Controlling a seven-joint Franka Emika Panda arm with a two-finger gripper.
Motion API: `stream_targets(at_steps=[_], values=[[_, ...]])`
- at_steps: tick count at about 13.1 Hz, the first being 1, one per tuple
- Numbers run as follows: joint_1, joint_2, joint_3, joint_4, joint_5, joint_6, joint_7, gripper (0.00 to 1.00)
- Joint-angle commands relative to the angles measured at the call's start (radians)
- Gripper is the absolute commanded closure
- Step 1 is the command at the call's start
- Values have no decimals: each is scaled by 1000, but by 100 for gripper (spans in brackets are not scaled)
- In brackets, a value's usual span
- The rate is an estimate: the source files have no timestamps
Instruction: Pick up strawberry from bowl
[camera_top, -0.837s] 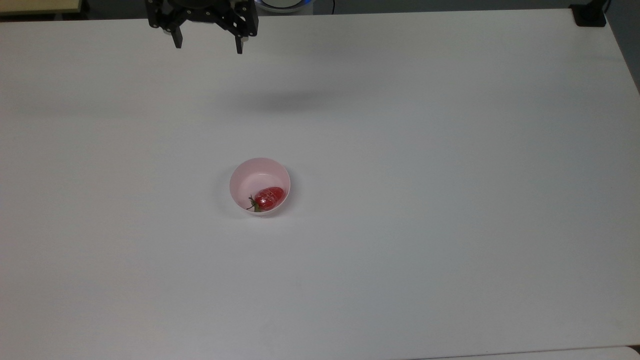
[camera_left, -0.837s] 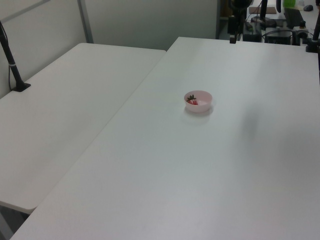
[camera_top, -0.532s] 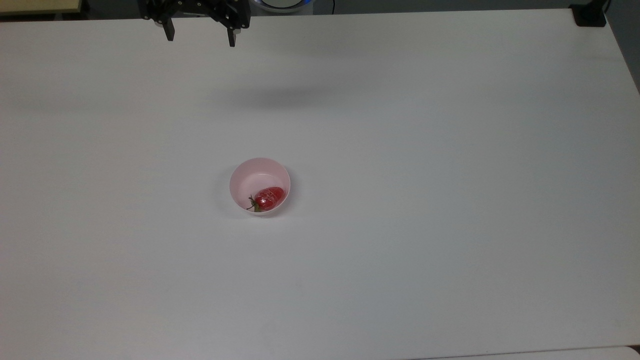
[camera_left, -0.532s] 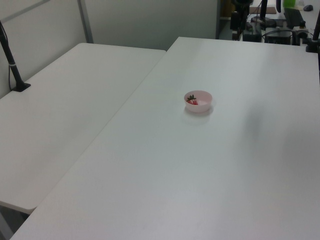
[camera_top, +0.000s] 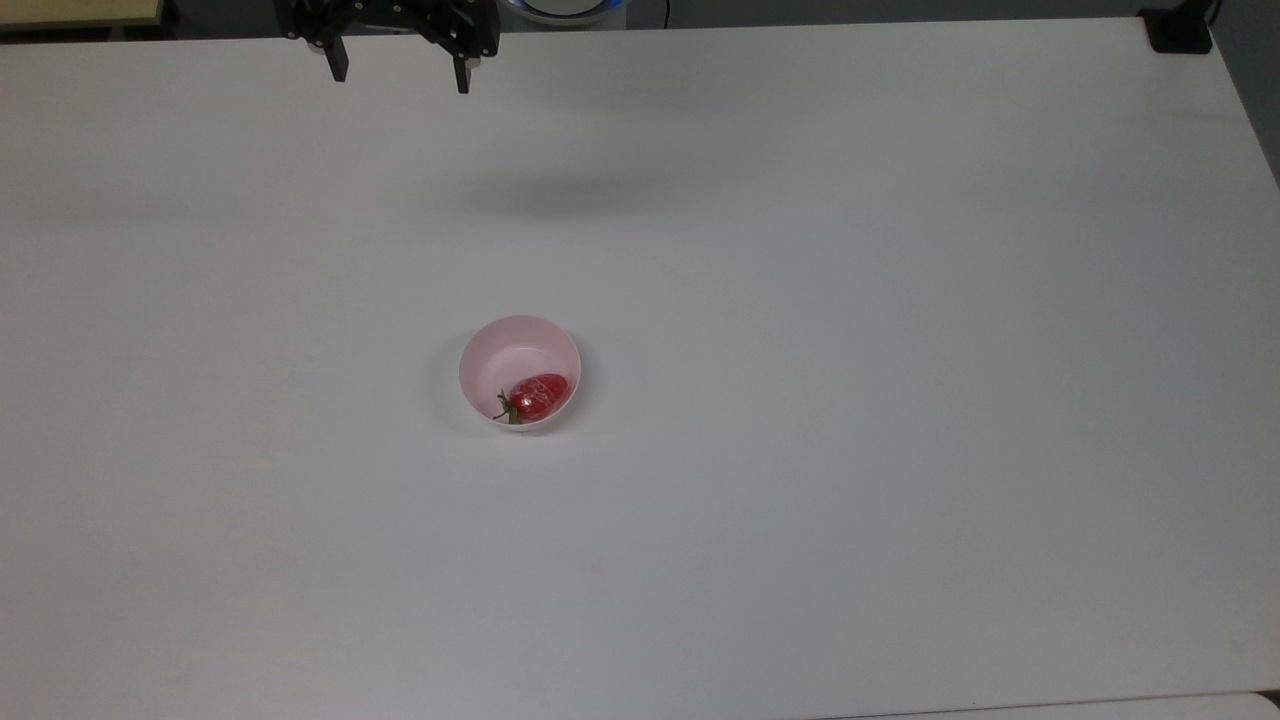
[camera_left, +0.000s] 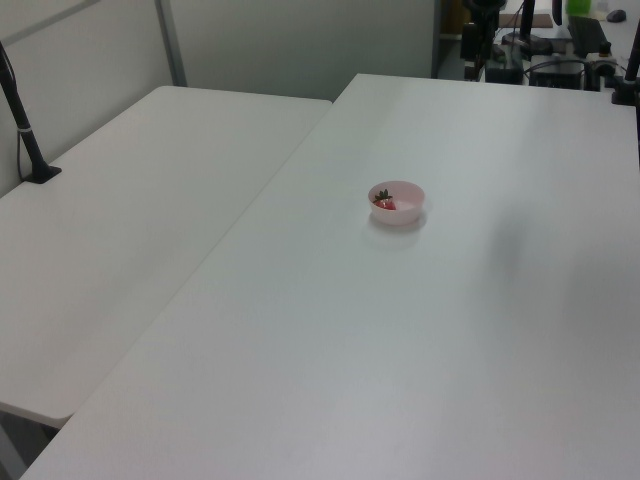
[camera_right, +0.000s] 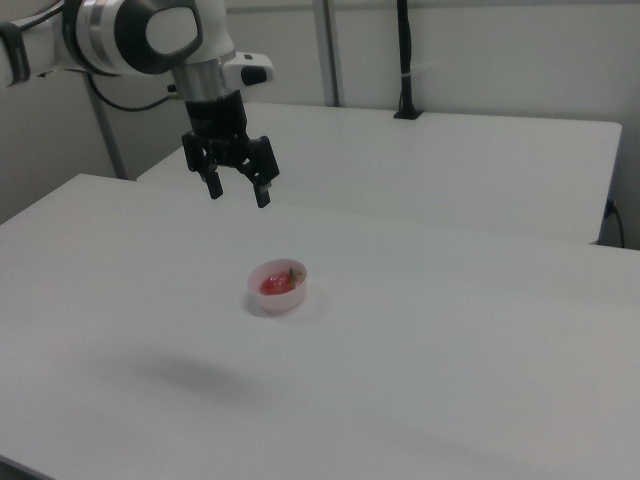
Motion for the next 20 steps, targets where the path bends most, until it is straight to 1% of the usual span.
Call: stream_targets(at_steps=[1, 4, 7, 9, 11, 12, 14, 17, 18, 20], values=[[-4, -26, 1, -17, -3, -18, -20, 0], [-4, 0, 1, 7, 1, 28, -17, 0], [8, 64, 9, 10, 5, 59, 47, 0], [13, 103, 17, 7, 5, 160, 128, 0], [48, 172, 17, 1, 5, 275, 207, 1], [68, 234, 17, 10, -9, 324, 268, 5], [108, 320, 12, 10, -9, 430, 316, 15], [140, 396, 12, 10, -21, 514, 373, 23], [142, 420, 12, 9, -32, 544, 391, 27], [140, 440, 12, 7, -32, 571, 396, 33]])
